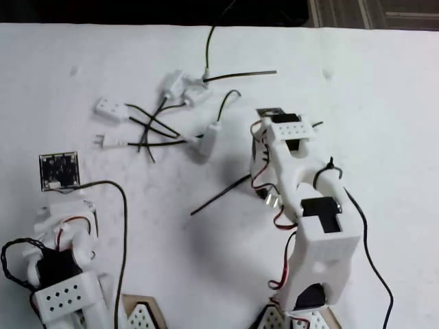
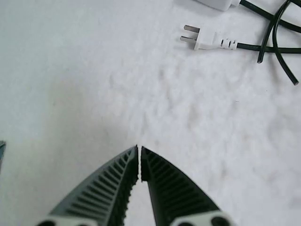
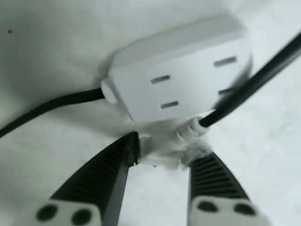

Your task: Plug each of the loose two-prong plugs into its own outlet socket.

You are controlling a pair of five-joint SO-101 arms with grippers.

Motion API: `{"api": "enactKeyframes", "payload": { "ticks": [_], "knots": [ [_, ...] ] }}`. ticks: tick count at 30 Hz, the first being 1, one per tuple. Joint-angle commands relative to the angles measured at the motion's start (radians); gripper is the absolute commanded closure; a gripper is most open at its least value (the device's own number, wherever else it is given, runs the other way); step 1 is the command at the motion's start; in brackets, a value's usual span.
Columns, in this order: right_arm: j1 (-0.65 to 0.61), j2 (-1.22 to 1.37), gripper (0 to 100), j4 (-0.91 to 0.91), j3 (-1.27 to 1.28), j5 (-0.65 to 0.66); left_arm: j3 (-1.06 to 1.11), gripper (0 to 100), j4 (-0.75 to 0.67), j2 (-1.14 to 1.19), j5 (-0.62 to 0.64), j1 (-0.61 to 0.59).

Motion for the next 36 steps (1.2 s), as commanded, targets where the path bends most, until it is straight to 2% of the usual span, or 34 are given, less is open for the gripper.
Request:
{"api": "enactKeyframes", "payload": {
  "ticks": [1, 4, 9, 18, 26, 36],
  "knots": [
    [0.004, -0.091, 88.5, 0.002, -0.025, 0.008, -0.003, 96, -0.021, -0.007, -0.012, -0.002],
    [-0.004, -0.145, 86.4, 0.045, -0.026, 0.003, -0.003, 96, -0.021, -0.007, -0.012, -0.002],
    [-0.019, -0.223, 76.7, 0.127, -0.028, 0.003, -0.003, 96, -0.021, -0.007, -0.012, -0.002],
    [-0.031, -0.243, 76.5, 0.133, -0.025, 0.052, -0.003, 96, -0.021, -0.007, -0.012, -0.002],
    [-0.050, -0.232, 76.5, 0.067, -0.003, -0.037, -0.003, 96, -0.021, -0.007, -0.012, -0.002],
    [-0.062, -0.128, 76.5, -0.001, 0.018, -0.051, -0.003, 96, -0.021, -0.007, -0.012, -0.002]
  ]
}}
